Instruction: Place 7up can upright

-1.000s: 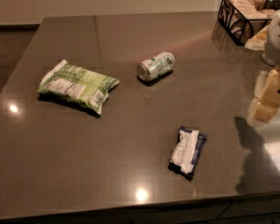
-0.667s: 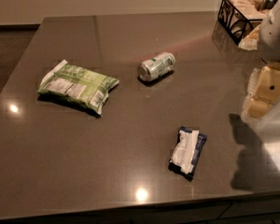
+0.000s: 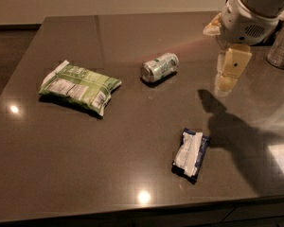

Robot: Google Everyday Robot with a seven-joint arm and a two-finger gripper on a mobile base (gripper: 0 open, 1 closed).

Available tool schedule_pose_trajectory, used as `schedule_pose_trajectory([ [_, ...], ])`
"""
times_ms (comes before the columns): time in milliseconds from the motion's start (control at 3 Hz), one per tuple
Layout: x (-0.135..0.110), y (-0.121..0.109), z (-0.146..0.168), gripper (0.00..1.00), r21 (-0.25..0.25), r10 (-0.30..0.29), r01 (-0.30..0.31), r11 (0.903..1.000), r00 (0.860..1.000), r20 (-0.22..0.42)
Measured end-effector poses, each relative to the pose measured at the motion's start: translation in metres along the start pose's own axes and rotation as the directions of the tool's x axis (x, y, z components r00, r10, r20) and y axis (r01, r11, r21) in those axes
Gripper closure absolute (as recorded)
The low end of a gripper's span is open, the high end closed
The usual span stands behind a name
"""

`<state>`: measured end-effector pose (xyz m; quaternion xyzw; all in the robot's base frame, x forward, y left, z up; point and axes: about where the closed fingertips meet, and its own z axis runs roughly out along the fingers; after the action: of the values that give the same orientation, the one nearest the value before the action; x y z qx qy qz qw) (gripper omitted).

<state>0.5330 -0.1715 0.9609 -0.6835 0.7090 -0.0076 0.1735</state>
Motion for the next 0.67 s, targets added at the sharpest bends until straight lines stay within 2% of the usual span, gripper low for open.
schedule_pose_trajectory([
  [333, -0.023, -0.034, 0.025, 0.0, -0.013, -0.144, 0.145, 0.9893, 0.989, 0.04],
  [667, -0.05, -0.063, 0.063, 0.0, -0.063, -0.333, 0.336, 0.9398, 0.941, 0.057],
])
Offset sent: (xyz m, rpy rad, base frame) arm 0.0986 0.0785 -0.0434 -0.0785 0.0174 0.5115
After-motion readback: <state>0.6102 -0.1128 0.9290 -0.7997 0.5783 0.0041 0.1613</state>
